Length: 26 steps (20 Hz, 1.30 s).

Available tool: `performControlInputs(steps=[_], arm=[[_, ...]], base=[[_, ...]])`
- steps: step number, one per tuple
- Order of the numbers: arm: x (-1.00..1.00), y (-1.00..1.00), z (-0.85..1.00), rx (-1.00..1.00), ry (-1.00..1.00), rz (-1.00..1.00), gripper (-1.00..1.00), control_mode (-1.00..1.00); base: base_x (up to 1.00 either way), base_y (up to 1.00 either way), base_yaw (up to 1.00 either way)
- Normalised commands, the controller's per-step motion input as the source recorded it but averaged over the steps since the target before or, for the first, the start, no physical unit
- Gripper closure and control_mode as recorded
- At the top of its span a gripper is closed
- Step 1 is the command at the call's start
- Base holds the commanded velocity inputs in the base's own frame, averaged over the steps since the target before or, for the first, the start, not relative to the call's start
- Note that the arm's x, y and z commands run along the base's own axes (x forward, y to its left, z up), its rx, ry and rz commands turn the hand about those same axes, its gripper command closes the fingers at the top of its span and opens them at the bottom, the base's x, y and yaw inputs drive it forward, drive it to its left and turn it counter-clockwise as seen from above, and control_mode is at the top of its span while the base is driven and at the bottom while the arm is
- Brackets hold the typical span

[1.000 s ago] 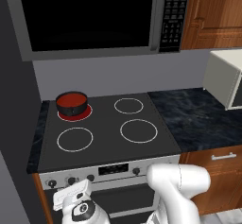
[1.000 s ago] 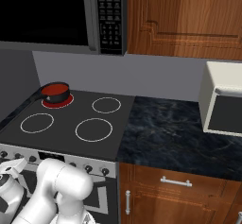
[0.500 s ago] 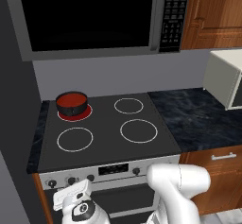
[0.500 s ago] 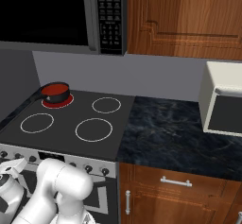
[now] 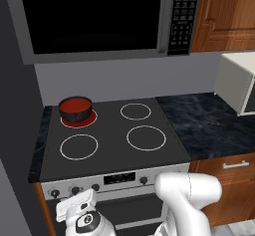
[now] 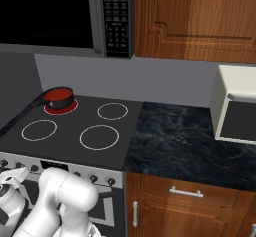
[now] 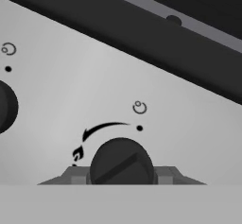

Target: Wait until the marinara sauce is simmered to a deep red color and then turn off the stove.

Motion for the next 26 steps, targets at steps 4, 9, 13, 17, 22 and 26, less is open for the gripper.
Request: performControlInputs(steps=[4,9,13,17,22,26], arm=[[0.00,0.00,0.00,0.00,0.00,0.00,1.00,-1.00],[0.00,0.00,0.00,0.00,0.00,0.00,1.00,-1.00],[0.00,0.00,0.00,0.00,0.00,0.00,1.00,-1.00],[0.00,0.00,0.00,0.00,0.00,0.00,1.00,-1.00],[0.00,0.00,0.00,0.00,0.00,0.00,1.00,-1.00],[0.00,0.00,0.00,0.00,0.00,0.00,1.00,-1.00]], base=[[0.00,0.00,0.00],[0.00,0.00,0.00],[0.00,0.00,0.00],[0.00,0.00,0.00],[0.00,0.00,0.00],[0.00,0.00,0.00]])
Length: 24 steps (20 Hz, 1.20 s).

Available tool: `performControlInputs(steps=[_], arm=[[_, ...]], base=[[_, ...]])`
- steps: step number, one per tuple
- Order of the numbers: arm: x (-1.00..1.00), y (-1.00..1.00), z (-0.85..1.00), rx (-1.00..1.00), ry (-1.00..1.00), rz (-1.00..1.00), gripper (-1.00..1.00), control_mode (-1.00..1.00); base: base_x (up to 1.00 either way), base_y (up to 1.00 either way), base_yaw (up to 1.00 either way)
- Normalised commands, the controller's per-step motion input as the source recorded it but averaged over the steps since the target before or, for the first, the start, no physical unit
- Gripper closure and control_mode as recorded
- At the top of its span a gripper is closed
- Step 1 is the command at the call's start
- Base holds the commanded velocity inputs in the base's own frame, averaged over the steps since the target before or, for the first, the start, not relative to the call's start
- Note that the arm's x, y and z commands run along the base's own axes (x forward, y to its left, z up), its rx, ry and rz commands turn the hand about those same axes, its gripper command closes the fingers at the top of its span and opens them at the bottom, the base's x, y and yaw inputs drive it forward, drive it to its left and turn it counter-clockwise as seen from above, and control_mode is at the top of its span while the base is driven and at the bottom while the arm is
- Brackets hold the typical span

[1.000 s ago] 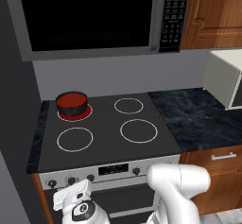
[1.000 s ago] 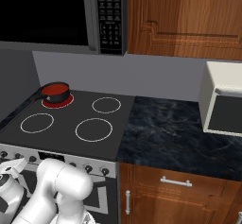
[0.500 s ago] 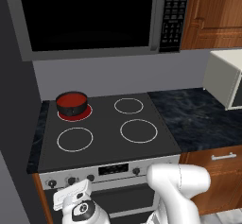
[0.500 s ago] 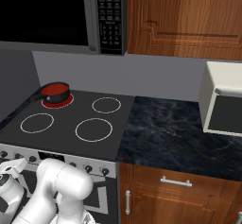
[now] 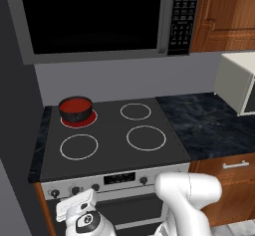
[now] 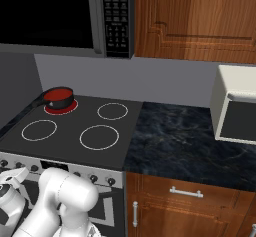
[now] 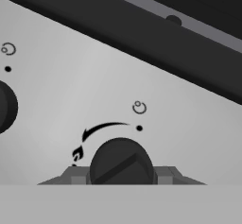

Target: Wait until the marinara sauce is simmered to a deep red color and then turn off the stove.

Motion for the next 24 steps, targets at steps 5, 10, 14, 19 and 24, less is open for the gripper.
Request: performControlInputs(steps=[5,10,14,19,24], arm=[[0.00,0.00,0.00,0.00,0.00,0.00,1.00,-1.00],[0.00,0.00,0.00,0.00,0.00,0.00,1.00,-1.00],[0.00,0.00,0.00,0.00,0.00,0.00,1.00,-1.00],[0.00,0.00,0.00,0.00,0.00,0.00,1.00,-1.00],[0.00,0.00,0.00,0.00,0.00,0.00,1.00,-1.00]], base=[[0.00,0.00,0.00],[0.00,0.00,0.00],[0.00,0.00,0.00],[0.00,0.00,0.00],[0.00,0.00,0.00]])
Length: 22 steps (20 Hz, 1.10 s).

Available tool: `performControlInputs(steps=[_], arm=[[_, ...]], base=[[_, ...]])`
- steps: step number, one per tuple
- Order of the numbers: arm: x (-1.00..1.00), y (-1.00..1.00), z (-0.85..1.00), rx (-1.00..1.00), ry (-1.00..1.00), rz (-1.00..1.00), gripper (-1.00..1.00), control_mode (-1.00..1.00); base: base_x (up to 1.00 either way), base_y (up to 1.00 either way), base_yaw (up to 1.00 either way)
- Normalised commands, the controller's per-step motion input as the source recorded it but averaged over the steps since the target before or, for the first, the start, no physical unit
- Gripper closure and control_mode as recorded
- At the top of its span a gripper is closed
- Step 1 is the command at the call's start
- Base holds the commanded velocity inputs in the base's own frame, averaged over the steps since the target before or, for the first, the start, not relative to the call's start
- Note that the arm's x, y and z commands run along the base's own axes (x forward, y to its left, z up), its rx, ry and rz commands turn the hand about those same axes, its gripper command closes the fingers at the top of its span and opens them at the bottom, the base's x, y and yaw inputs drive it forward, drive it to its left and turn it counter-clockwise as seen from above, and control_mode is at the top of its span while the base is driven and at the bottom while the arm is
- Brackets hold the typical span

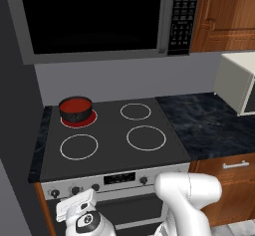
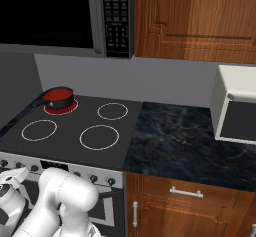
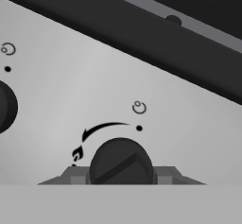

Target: Wait until the marinara sauce is simmered to a deep red color and then turn off the stove.

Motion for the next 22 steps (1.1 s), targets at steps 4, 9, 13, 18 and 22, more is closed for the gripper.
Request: performControlInputs(steps=[4,9,13,18,22], arm=[[0.00,0.00,0.00,0.00,0.00,0.00,1.00,-1.00],[0.00,0.00,0.00,0.00,0.00,0.00,1.00,-1.00],[0.00,0.00,0.00,0.00,0.00,0.00,1.00,-1.00],[0.00,0.00,0.00,0.00,0.00,0.00,1.00,-1.00],[0.00,0.00,0.00,0.00,0.00,0.00,1.00,-1.00]], base=[[0.00,0.00,0.00],[0.00,0.00,0.00],[0.00,0.00,0.00],[0.00,0.00,0.00],[0.00,0.00,0.00]])
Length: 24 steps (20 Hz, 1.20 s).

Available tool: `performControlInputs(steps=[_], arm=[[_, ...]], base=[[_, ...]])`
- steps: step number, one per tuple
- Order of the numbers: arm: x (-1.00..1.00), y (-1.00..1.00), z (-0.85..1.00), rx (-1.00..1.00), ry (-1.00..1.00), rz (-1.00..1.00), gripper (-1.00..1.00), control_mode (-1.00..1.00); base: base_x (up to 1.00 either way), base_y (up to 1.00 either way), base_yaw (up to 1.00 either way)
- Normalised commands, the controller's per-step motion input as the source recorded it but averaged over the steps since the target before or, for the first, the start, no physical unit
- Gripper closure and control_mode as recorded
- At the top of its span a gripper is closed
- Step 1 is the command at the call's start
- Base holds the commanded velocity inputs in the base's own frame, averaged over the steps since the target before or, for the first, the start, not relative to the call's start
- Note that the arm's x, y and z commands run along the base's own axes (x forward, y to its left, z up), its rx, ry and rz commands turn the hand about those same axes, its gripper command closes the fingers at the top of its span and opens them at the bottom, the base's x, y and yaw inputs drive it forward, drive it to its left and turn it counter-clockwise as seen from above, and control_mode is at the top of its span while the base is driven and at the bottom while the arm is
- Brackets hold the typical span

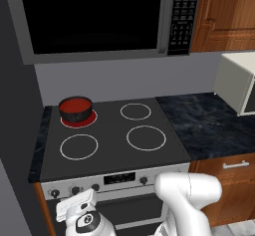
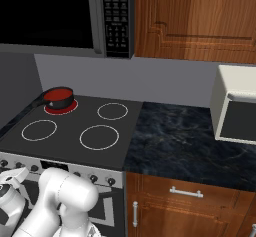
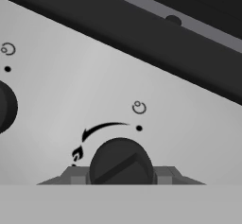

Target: Wait until the marinara sauce is simmered to a deep red color and then turn off the stove.

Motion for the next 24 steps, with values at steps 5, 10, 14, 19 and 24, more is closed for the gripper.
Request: performControlInputs(steps=[5,10,14,19,24], arm=[[0.00,0.00,0.00,0.00,0.00,0.00,1.00,-1.00],[0.00,0.00,0.00,0.00,0.00,0.00,1.00,-1.00],[0.00,0.00,0.00,0.00,0.00,0.00,1.00,-1.00],[0.00,0.00,0.00,0.00,0.00,0.00,1.00,-1.00],[0.00,0.00,0.00,0.00,0.00,0.00,1.00,-1.00]], base=[[0.00,0.00,0.00],[0.00,0.00,0.00],[0.00,0.00,0.00],[0.00,0.00,0.00],[0.00,0.00,0.00]])
